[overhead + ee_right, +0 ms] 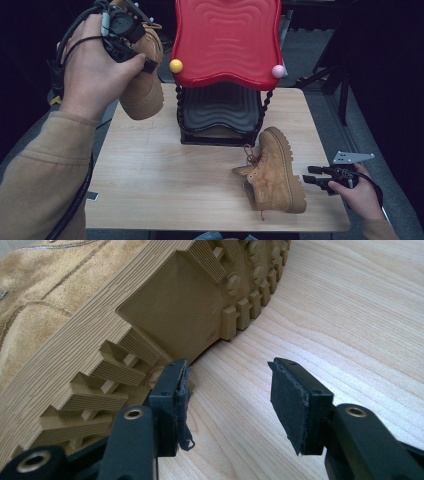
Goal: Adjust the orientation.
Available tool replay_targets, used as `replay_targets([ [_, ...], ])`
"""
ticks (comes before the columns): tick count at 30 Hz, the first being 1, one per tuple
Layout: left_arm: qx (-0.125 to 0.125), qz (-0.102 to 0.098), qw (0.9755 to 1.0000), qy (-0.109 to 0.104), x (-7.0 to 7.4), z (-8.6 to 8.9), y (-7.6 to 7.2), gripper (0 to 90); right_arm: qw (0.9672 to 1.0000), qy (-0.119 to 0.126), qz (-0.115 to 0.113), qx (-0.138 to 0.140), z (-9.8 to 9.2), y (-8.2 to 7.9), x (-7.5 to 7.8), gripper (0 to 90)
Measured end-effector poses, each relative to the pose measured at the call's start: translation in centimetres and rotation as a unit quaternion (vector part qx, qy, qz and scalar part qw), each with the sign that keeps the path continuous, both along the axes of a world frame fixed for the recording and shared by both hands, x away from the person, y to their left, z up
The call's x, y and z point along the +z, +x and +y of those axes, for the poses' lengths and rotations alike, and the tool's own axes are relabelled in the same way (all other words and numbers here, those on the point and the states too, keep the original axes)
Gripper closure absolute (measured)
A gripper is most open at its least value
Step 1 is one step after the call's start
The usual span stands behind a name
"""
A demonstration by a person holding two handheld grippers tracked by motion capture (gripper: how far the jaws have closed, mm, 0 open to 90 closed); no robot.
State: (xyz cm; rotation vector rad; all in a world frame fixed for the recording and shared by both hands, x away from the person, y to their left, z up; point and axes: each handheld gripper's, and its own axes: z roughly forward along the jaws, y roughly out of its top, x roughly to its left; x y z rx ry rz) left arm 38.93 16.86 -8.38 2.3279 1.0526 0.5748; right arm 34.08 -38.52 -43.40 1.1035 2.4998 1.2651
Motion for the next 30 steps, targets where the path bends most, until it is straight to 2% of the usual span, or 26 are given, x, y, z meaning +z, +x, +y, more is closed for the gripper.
replay_targets([
  [3, -0.002, -0.009, 0.9999, -0.010, 0.7, 0.0, 0.0, 80.4, 1.0000, 0.001, 0.000, 0.000, 0.0, -0.1, 0.0, 50.5],
  [9, -0.002, -0.029, 0.9995, -0.010, 2.2, -1.0, 0.1, 80.3, 1.0000, -0.004, 0.002, -0.002, 0.1, -0.4, -0.1, 50.5],
  [12, -0.007, -0.032, 0.9993, -0.018, 3.4, -1.8, 0.7, 80.2, 1.0000, -0.009, 0.003, -0.001, 0.2, -0.8, -0.3, 50.5],
  [16, -0.012, -0.030, 0.9991, -0.026, 4.3, -2.5, 1.3, 80.1, 0.9999, -0.010, 0.004, -0.001, 0.1, -1.1, -0.4, 50.5],
  [18, -0.014, -0.032, 0.9991, -0.025, 4.8, -3.0, 1.7, 80.0, 0.9999, -0.011, 0.006, -0.003, 0.0, -1.3, -0.6, 50.5],
  [23, -0.024, -0.051, 0.9984, -0.001, 5.2, -5.0, 2.5, 80.1, 0.9999, -0.010, 0.007, -0.008, -0.4, -1.8, -0.6, 50.5],
  [26, -0.036, -0.054, 0.9979, 0.005, 5.5, -6.7, 2.9, 80.0, 0.9998, -0.010, 0.011, -0.011, -0.6, -2.2, -0.8, 50.4],
  [30, -0.047, -0.060, 0.9970, 0.003, 5.6, -7.8, 3.3, 79.9, 0.9997, -0.013, 0.015, -0.015, -0.7, -2.5, -1.0, 50.5],
])
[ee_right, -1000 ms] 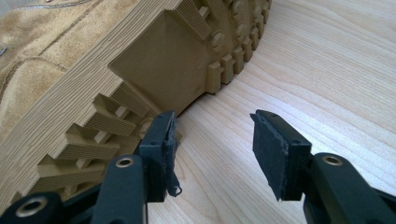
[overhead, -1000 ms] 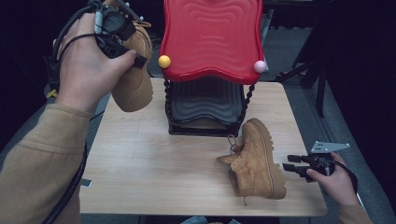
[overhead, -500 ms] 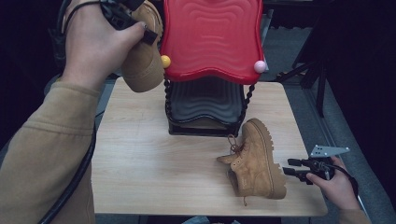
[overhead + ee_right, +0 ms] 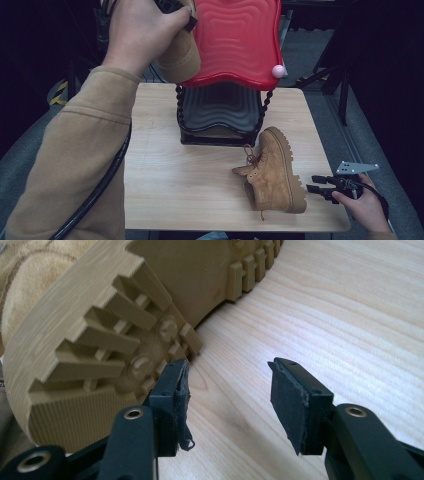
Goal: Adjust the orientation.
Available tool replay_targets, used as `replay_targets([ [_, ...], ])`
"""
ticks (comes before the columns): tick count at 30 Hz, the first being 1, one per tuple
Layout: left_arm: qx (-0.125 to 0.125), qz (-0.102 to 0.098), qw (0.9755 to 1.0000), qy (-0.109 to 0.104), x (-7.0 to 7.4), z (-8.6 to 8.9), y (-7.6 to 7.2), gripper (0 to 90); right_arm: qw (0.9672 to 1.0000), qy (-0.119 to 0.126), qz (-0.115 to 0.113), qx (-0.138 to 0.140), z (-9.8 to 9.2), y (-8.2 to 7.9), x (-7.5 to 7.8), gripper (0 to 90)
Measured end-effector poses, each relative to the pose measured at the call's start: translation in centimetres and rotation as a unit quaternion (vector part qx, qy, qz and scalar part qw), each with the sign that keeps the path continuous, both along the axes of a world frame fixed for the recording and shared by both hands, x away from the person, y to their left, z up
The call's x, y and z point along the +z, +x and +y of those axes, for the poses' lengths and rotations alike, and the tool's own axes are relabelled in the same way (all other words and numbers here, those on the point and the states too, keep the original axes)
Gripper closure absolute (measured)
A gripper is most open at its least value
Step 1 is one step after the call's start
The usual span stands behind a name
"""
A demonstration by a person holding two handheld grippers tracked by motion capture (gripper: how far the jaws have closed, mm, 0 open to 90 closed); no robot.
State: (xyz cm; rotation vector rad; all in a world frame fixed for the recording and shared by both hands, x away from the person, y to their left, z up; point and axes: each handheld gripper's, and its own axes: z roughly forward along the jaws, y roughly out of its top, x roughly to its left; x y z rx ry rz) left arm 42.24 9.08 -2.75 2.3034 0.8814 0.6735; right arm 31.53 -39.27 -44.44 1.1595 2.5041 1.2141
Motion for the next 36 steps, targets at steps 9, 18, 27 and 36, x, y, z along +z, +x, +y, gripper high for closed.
replay_targets([
  [9, -0.011, -0.016, 0.9998, -0.003, -0.2, -3.1, 1.5, 79.8, 0.9999, 0.001, 0.005, -0.009, -0.6, -0.9, -0.3, 50.2],
  [18, 0.000, -0.033, 0.9993, 0.019, -0.6, -5.6, 3.1, 79.7, 0.9999, 0.001, 0.009, -0.011, -0.6, -1.2, -0.4, 50.0],
  [27, 0.004, -0.059, 0.9976, 0.036, -1.1, -6.9, 3.7, 79.0, 0.9998, -0.005, 0.020, -0.006, -0.4, -1.3, -0.8, 49.1],
  [36, -0.002, -0.061, 0.9961, 0.063, -2.7, -8.2, 4.3, 78.9, 0.9997, -0.006, 0.025, -0.003, -0.3, -1.2, -1.2, 49.0],
])
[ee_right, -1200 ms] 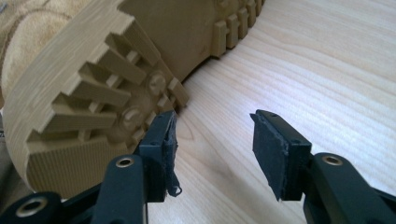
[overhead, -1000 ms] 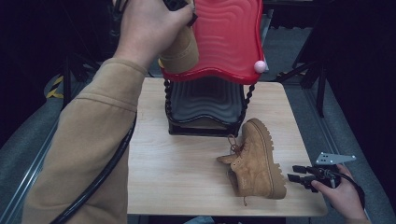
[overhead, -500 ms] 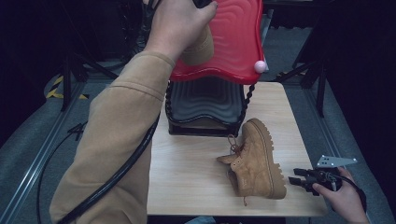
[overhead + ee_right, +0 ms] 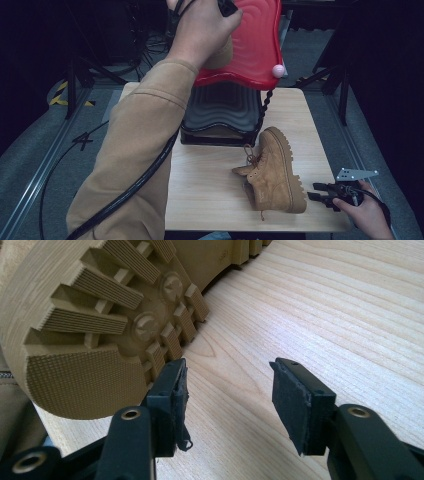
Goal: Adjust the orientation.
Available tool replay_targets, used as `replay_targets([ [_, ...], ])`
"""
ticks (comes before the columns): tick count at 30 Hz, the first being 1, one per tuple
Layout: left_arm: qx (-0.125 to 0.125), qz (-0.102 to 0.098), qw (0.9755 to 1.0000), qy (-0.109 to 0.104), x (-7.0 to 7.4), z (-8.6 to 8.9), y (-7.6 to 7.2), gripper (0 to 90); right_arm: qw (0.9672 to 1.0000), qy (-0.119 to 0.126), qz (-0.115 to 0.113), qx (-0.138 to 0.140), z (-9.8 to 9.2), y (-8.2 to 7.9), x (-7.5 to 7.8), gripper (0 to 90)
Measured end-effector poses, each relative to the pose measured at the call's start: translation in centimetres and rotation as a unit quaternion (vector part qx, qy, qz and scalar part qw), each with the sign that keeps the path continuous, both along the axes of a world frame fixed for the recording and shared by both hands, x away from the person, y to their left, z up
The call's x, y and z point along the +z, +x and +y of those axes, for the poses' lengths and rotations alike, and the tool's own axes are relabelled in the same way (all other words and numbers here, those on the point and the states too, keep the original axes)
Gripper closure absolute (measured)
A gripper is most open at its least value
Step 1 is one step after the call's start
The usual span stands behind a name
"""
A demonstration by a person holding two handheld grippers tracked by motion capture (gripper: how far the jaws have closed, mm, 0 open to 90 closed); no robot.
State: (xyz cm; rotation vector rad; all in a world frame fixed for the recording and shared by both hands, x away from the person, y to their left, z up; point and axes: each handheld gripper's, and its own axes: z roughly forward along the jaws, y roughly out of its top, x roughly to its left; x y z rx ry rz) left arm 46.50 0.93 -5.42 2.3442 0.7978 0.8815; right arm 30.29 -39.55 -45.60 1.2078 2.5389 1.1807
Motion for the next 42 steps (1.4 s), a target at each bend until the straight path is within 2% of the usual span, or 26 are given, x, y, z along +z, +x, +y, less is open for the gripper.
replay_targets([
  [1, -0.002, 0.006, 0.9999, -0.009, -0.6, -0.1, 0.2, 78.5, 1.0000, 0.001, 0.000, 0.001, 0.0, 0.0, 0.0, 48.8],
  [2, -0.002, 0.006, 0.9999, -0.009, -0.6, -0.1, 0.2, 77.9, 1.0000, 0.001, 0.000, 0.001, 0.0, 0.0, 0.0, 48.8],
  [4, -0.005, 0.019, 0.9994, -0.027, -1.0, -0.1, 0.4, 77.3, 1.0000, 0.002, 0.000, 0.000, 0.0, 0.0, 0.0, 48.6],
  [9, 0.005, 0.009, 0.9999, 0.005, -1.8, -1.3, 0.4, 75.5, 1.0000, 0.001, 0.003, 0.000, 0.2, 0.1, -0.2, 48.1],
  [14, 0.008, 0.010, 0.9998, 0.012, -2.0, -1.2, 0.5, 75.1, 1.0000, 0.003, 0.002, 0.001, 0.2, 0.0, -0.2, 48.0],
  [16, 0.010, 0.014, 0.9998, 0.009, -2.1, -1.1, 0.5, 73.3, 1.0000, 0.002, 0.001, 0.000, 0.1, 0.1, -0.3, 47.9],
  [18, 0.007, 0.027, 0.9996, -0.005, -2.0, -0.9, 0.5, 70.6, 1.0000, 0.002, 0.001, 0.001, 0.2, 0.1, -0.3, 47.9],
  [24, 0.004, 0.039, 0.9990, -0.023, -2.0, -0.8, 0.3, 60.1, 1.0000, 0.003, 0.001, 0.001, 0.3, 0.1, -0.3, 47.4],
  [26, 0.002, 0.038, 0.9986, -0.037, -1.8, -0.7, 0.1, 54.4, 1.0000, 0.003, 0.002, 0.002, 0.4, 0.1, -0.3, 47.4],
  [32, -0.014, 0.017, 0.9982, -0.055, -0.6, 0.0, -1.0, 47.6, 1.0000, 0.003, 0.001, 0.005, 0.5, 0.4, -0.3, 47.2],
  [34, -0.018, 0.012, 0.9975, -0.068, 0.0, 0.4, -1.4, 47.1, 1.0000, 0.004, 0.003, 0.005, 0.6, 0.5, -0.3, 47.1],
  [35, -0.021, 0.003, 0.9969, -0.076, 0.3, 0.7, -1.7, 45.7, 1.0000, 0.003, 0.002, 0.006, 0.7, 0.5, -0.3, 47.1],
  [37, -0.034, -0.011, 0.9932, -0.111, 0.9, 1.5, -2.4, 44.0, 1.0000, 0.002, 0.003, 0.009, 0.8, 0.6, -0.4, 47.1],
  [40, -0.068, -0.016, 0.9832, -0.169, 1.3, 2.5, -3.6, 43.4, 0.9999, 0.001, 0.002, 0.011, 1.0, 0.7, -0.3, 47.0],
  [42, -0.103, -0.019, 0.9747, -0.198, 1.5, 3.2, -4.4, 43.6, 0.9999, 0.002, 0.001, 0.011, 1.1, 0.8, -0.3, 47.1],
])
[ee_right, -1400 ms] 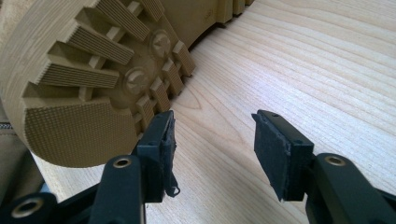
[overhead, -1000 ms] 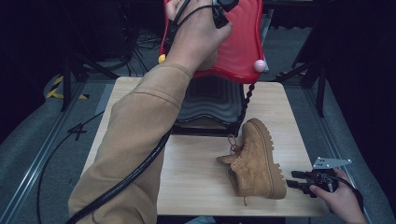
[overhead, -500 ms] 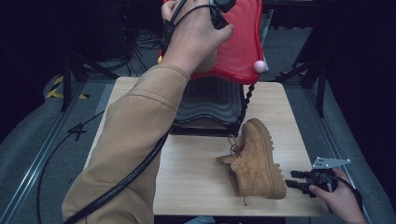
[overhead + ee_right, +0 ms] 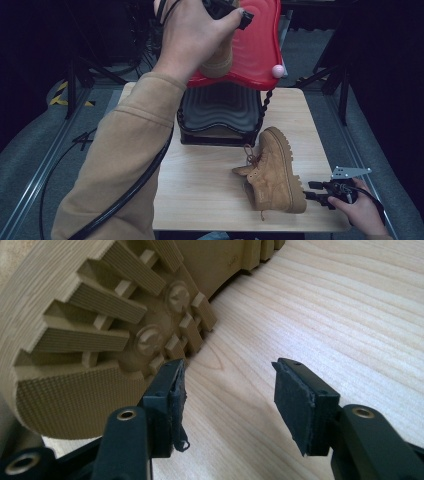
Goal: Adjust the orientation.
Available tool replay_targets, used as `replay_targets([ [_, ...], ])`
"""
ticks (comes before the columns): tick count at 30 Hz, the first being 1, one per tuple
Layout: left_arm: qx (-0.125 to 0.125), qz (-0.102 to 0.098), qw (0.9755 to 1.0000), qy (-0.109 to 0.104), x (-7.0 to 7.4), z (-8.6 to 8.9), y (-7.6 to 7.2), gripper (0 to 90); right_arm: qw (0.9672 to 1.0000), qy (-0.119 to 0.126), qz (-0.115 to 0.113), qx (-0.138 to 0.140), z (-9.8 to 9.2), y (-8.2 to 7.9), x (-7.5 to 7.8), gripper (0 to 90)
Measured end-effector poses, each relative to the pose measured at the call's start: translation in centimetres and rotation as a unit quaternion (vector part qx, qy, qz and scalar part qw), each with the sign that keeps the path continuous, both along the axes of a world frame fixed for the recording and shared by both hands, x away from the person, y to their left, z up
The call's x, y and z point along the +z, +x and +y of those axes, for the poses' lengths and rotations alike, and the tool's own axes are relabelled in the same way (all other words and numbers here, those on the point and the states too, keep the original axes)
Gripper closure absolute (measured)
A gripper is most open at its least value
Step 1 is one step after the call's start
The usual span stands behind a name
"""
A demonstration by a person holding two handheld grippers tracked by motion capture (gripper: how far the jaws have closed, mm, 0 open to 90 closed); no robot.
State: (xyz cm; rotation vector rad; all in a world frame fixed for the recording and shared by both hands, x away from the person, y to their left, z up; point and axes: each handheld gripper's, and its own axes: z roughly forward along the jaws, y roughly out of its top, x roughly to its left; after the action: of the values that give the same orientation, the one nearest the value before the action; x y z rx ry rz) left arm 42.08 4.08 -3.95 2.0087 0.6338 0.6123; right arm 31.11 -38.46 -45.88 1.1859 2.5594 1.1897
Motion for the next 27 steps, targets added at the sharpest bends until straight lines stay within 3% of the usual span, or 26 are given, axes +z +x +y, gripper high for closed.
replay_targets([
  [3, -0.036, -0.015, 0.9990, -0.022, 0.0, 0.5, -0.8, 43.6, 1.0000, 0.001, 0.000, 0.005, 0.3, 0.2, 0.0, 47.0],
  [5, -0.066, -0.018, 0.9966, -0.047, -0.2, 0.8, -1.3, 43.6, 1.0000, 0.000, 0.000, 0.007, 0.6, 0.3, -0.1, 47.0],
  [7, -0.106, -0.020, 0.9917, -0.070, -0.4, 1.1, -1.7, 44.0, 1.0000, -0.001, 0.002, 0.009, 0.7, 0.3, -0.1, 46.9],
  [9, -0.126, -0.018, 0.9881, -0.087, -0.7, 1.2, -2.0, 45.7, 1.0000, -0.002, 0.001, 0.009, 0.8, 0.4, -0.1, 46.9],
  [11, -0.152, -0.016, 0.9823, -0.109, -1.1, 1.6, -2.1, 48.0, 1.0000, 0.000, 0.001, 0.007, 0.7, 0.4, -0.1, 46.9],
  [12, -0.152, -0.016, 0.9823, -0.109, -1.1, 1.6, -2.1, 48.5, 1.0000, 0.000, 0.001, 0.007, 0.7, 0.4, -0.1, 46.9],
  [15, -0.196, -0.002, 0.9706, -0.140, -2.7, 2.2, -2.0, 47.9, 1.0000, 0.002, -0.003, 0.006, 0.6, 0.3, 0.0, 47.1],
  [17, -0.203, -0.002, 0.9695, -0.138, -3.2, 2.4, -2.1, 47.7, 1.0000, 0.003, -0.004, 0.004, 0.5, 0.4, 0.0, 47.1],
  [20, -0.219, -0.014, 0.9662, -0.136, -4.9, 2.9, -2.5, 47.4, 1.0000, 0.004, -0.004, -0.002, 0.3, 0.6, 0.0, 47.3],
  [22, -0.225, -0.015, 0.9653, -0.132, -6.2, 3.1, -3.0, 46.9, 1.0000, 0.007, -0.006, -0.003, 0.3, 0.6, 0.1, 47.6],
  [25, -0.235, -0.009, 0.9619, -0.140, -8.0, 3.6, -3.7, 46.6, 0.9999, 0.009, -0.009, -0.007, 0.3, 0.9, 0.3, 49.1],
  [27, -0.236, -0.006, 0.9613, -0.141, -9.3, 3.9, -3.8, 46.8, 0.9999, 0.009, -0.011, -0.005, 0.5, 1.3, 0.6, 49.7],
])
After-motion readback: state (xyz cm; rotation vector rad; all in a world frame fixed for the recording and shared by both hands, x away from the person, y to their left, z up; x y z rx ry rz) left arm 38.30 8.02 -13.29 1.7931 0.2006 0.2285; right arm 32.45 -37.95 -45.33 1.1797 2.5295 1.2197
